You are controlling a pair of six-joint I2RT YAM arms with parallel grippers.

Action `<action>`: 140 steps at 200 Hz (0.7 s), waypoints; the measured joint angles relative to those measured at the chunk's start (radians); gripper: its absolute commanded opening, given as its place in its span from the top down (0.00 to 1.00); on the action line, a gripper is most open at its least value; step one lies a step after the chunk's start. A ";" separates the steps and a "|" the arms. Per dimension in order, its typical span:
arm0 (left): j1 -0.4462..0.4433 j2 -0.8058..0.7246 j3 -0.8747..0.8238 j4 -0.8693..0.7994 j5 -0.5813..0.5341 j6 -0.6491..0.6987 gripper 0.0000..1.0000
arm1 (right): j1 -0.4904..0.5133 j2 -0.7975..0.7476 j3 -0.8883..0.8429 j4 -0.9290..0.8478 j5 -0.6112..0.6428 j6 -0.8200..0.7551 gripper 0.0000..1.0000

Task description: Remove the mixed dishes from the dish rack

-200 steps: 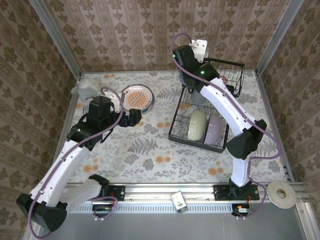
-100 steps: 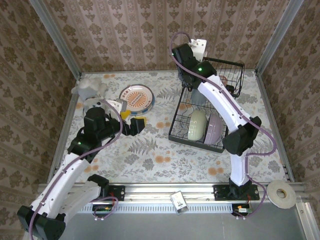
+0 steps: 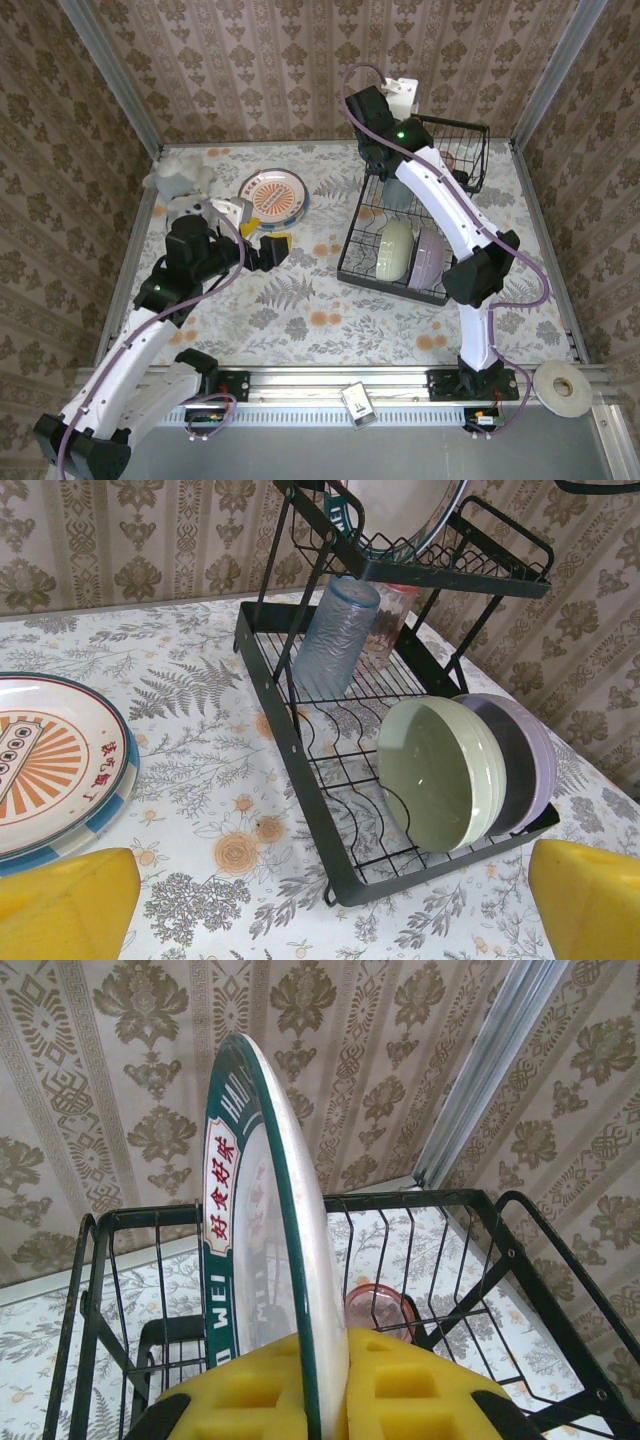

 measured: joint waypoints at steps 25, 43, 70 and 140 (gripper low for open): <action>0.000 0.000 0.000 0.000 0.000 0.000 0.00 | 0.002 0.000 0.000 0.000 0.005 -0.005 1.00; 0.000 0.000 0.000 0.000 0.000 0.000 0.00 | 0.002 0.000 0.000 0.006 0.011 -0.013 1.00; 0.000 0.001 0.000 0.000 0.000 0.000 0.00 | 0.004 0.000 0.000 0.019 0.041 -0.036 1.00; 0.000 0.002 0.000 0.000 -0.004 0.000 0.00 | 0.006 -0.004 0.000 0.043 0.096 -0.069 1.00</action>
